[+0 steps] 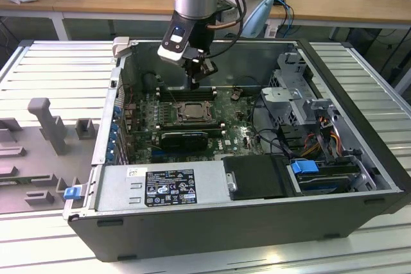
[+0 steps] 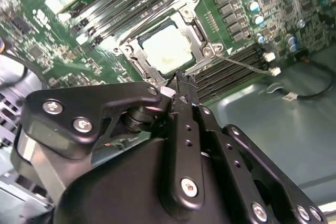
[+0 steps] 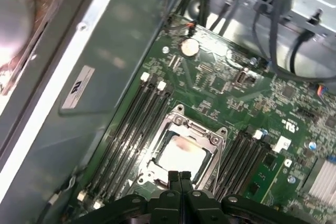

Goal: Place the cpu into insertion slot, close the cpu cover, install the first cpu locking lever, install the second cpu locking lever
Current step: 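Install the first cpu locking lever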

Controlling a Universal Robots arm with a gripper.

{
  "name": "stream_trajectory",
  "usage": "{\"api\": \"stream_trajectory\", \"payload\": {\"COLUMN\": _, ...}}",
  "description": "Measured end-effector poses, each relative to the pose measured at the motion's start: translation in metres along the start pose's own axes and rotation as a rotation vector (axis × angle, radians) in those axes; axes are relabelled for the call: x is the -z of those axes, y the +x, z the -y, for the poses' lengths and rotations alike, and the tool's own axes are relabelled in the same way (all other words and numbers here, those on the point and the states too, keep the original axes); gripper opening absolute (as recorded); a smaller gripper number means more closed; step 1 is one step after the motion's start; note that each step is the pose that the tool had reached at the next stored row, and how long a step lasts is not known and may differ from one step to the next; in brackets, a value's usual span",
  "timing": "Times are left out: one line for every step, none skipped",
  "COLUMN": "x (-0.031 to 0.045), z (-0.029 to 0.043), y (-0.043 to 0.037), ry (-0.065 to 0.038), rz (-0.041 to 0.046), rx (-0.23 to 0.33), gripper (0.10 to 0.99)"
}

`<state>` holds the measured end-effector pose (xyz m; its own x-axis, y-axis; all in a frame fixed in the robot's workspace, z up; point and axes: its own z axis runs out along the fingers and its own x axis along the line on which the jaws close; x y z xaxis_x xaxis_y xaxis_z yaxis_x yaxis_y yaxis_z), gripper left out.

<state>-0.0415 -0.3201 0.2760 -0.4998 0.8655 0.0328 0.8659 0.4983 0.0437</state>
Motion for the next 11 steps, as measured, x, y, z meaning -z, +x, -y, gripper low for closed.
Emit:
{"api": "stream_trajectory", "payload": {"x": 0.0000, "z": 0.0000, "y": 0.0000, "ry": 0.001, "rz": -0.0008, "rx": 0.020, "gripper": 0.106}}
{"api": "stream_trajectory", "payload": {"x": 0.0000, "z": 0.0000, "y": 0.0000, "ry": 0.001, "rz": -0.0016, "rx": 0.039, "gripper": 0.106}}
{"api": "stream_trajectory", "payload": {"x": 0.0000, "z": 0.0000, "y": 0.0000, "ry": 0.002, "rz": -0.0029, "rx": 0.069, "gripper": 0.106}}
{"api": "stream_trajectory", "payload": {"x": 0.0000, "z": 0.0000, "y": 0.0000, "ry": 0.003, "rz": -0.0038, "rx": 0.088, "gripper": 0.106}}
{"api": "stream_trajectory", "payload": {"x": 0.0000, "z": 0.0000, "y": 0.0000, "ry": 0.004, "rz": -0.0046, "rx": 0.107, "gripper": 0.106}}
{"api": "stream_trajectory", "payload": {"x": 0.0000, "z": 0.0000, "y": 0.0000, "ry": 0.005, "rz": -0.0058, "rx": 0.134, "gripper": 0.106}}
{"api": "stream_trajectory", "payload": {"x": -0.0001, "z": 0.0000, "y": 0.0000, "ry": 0.005, "rz": -0.0067, "rx": 0.156, "gripper": 0.106}}
{"api": "stream_trajectory", "payload": {"x": -0.0001, "z": 0.0000, "y": 0.0000, "ry": 0.006, "rz": -0.0074, "rx": 0.172, "gripper": 0.106}}
{"api": "stream_trajectory", "payload": {"x": 0.0000, "z": 0.0000, "y": 0.0000, "ry": 0.007, "rz": -0.0086, "rx": 0.199, "gripper": 0.106}}
{"api": "stream_trajectory", "payload": {"x": -0.0001, "z": 0.0000, "y": 0.0000, "ry": 0.007, "rz": -0.0093, "rx": 0.215, "gripper": 0.106}}
{"api": "stream_trajectory", "payload": {"x": -0.0001, "z": 0.0000, "y": 0.0000, "ry": 0.008, "rz": -0.0103, "rx": 0.238, "gripper": 0.106}}
